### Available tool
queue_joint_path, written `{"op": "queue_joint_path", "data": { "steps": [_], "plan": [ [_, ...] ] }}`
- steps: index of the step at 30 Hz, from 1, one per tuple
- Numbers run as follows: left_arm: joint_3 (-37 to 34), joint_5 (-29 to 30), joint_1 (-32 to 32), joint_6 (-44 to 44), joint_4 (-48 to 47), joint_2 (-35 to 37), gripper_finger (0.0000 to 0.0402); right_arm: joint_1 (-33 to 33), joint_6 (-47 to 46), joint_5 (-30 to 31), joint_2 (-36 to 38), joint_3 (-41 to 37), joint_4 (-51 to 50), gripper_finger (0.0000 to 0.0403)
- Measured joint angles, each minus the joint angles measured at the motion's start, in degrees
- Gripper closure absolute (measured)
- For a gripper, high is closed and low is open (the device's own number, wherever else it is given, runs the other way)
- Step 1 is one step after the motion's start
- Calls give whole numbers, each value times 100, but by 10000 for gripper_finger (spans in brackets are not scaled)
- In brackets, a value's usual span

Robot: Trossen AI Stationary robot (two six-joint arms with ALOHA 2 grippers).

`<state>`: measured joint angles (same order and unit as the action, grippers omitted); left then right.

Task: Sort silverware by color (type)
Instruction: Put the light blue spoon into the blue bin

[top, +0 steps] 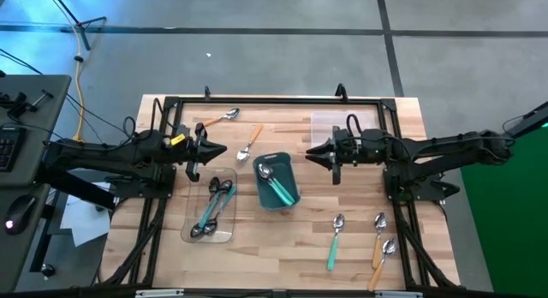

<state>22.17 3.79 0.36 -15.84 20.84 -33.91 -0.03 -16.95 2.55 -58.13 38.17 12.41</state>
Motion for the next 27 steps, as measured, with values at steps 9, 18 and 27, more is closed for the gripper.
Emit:
{"op": "queue_joint_path", "data": {
  "steps": [9,18,27],
  "plan": [
    [0,-7,0,0,-2,0,401,0,-57,0,0,0,83,394],
    [0,-4,0,0,-1,2,401,0,-59,0,0,0,183,402],
    [0,-2,0,-2,0,2,401,2,-101,0,0,0,128,402]
  ]
}}
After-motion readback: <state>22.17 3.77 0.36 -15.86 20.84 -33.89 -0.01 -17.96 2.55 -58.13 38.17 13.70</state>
